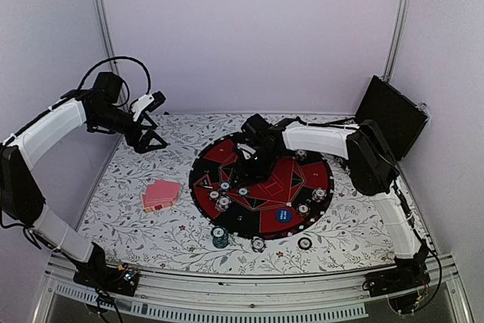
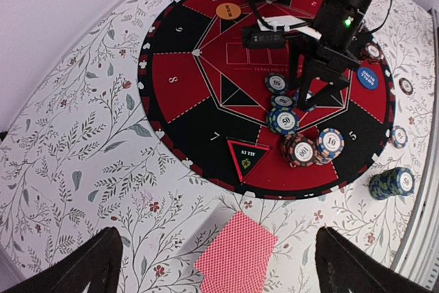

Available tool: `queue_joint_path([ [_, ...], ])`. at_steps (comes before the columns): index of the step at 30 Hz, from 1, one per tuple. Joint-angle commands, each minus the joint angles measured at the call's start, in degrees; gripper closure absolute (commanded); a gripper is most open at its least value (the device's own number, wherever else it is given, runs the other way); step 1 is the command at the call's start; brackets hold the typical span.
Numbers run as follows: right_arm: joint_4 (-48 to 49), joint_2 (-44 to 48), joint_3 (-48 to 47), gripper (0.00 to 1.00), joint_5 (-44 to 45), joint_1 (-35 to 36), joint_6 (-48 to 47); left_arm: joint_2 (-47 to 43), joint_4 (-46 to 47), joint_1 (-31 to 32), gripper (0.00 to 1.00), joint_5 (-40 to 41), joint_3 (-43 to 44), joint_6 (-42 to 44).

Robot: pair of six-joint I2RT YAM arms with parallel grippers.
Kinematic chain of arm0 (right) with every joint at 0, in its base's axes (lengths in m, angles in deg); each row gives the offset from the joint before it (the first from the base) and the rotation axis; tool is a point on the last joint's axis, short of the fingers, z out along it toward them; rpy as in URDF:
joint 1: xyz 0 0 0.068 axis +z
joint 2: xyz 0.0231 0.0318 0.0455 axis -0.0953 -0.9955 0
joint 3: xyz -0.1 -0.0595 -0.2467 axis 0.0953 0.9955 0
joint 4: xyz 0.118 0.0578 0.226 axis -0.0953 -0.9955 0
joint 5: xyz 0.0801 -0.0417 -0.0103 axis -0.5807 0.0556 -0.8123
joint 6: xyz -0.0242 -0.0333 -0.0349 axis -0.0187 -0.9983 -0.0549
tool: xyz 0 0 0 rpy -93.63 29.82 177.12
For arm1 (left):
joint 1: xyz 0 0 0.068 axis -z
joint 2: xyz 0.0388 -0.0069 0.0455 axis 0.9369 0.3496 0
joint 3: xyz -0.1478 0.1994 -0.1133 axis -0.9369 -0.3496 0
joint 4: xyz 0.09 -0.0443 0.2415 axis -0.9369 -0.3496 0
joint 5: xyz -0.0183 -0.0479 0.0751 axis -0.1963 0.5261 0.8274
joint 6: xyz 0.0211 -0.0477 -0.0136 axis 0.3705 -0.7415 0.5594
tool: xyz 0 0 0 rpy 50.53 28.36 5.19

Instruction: Distribute texas hold em gaming equipment

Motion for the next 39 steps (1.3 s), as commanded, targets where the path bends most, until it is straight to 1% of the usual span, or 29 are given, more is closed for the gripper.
queue_joint_path([
  [1, 1.1, -2.1, -0.2, 0.43, -3.1, 1.2, 0.8, -0.6, 0.3, -0.3, 0.0, 0.3, 0.9, -0.3],
  [7, 0.7, -2.3, -2.0, 0.44, -4.6, 2.2, 0.8, -0.5, 0.0, -0.2, 0.0, 0.3, 1.5, -0.5],
  [10, -0.2, -1.5, -3.1, 0.44, -3.8, 1.9, 0.5, -0.4, -0.2, -0.3, 0.0, 0.2, 1.7, -0.7],
  [13, -0.1, 0.8, -2.4, 0.44, -1.9, -0.1, 0.5, -0.4, -0.3, -0.2, 0.0, 0.3, 1.9, -0.7],
  [17, 2.3, 3.4, 0.1, 0.43, -0.8, -3.3, 1.8, -0.2, -0.3, -0.2, 0.0, 0.0, 2.2, -0.8],
  [24, 2.9, -1.0, -2.7, 0.44, -2.8, -4.1, 2.6, 0.0, -0.6, -0.2, 0.0, -0.1, 2.5, -0.9],
  [30, 5.7, -1.4, -0.3, 0.44, -2.4, -4.4, 4.8, 0.1, -0.6, -0.2, 0.0, 0.4, 2.5, -0.5],
  [35, 8.7, -2.0, 2.6, 0.44, -6.6, -4.0, 7.1, 0.2, -0.6, -0.2, 0.0, 0.4, 2.6, -0.4],
  [39, 8.4, -3.2, 2.4, 0.44, -8.7, -2.5, 7.6, 0.2, -0.6, -0.2, 0.0, 0.4, 2.6, -0.5],
])
